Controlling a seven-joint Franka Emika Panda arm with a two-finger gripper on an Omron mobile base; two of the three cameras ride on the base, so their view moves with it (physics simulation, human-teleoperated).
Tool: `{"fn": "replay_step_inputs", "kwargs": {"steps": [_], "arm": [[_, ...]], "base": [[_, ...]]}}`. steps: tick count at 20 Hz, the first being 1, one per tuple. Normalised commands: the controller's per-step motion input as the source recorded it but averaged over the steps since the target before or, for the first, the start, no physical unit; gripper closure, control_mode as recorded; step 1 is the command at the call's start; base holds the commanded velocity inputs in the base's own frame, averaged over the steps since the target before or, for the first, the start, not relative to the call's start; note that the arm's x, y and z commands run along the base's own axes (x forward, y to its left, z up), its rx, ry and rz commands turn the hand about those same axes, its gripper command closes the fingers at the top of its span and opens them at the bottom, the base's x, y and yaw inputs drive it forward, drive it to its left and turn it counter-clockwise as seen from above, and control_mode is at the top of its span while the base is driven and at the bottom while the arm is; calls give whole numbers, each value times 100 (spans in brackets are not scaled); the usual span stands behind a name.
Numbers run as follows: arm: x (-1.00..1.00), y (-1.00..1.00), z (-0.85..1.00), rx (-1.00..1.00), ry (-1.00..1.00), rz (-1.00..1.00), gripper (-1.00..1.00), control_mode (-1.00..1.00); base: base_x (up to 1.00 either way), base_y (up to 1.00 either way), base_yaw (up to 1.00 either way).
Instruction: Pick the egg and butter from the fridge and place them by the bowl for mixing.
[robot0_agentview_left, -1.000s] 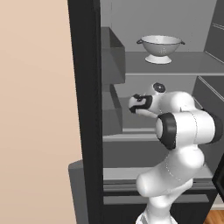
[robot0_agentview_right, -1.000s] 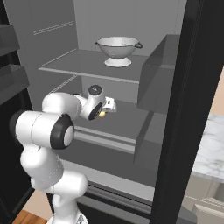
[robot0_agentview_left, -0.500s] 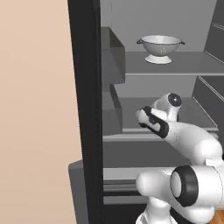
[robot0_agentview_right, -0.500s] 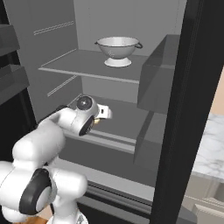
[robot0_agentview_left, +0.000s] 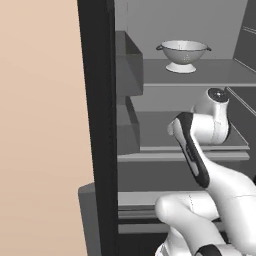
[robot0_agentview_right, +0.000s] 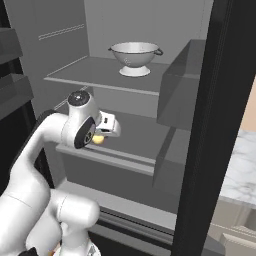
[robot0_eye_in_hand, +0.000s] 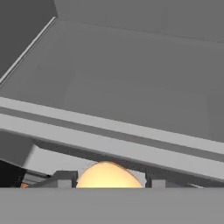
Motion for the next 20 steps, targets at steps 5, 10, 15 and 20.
{"fn": "replay_step_inputs", "kwargs": {"steps": [5, 10, 15, 20], "arm": [[-100, -11, 21, 0, -15, 1, 100, -100], [-54, 0, 20, 0, -35, 2, 100, -100], [0, 0, 0, 0, 0, 0, 100, 100], [0, 0, 0, 0, 0, 0, 100, 100]], "base": [[0, 0, 0], [0, 0, 0], [-92, 0, 17], [-100, 0, 34]]}}
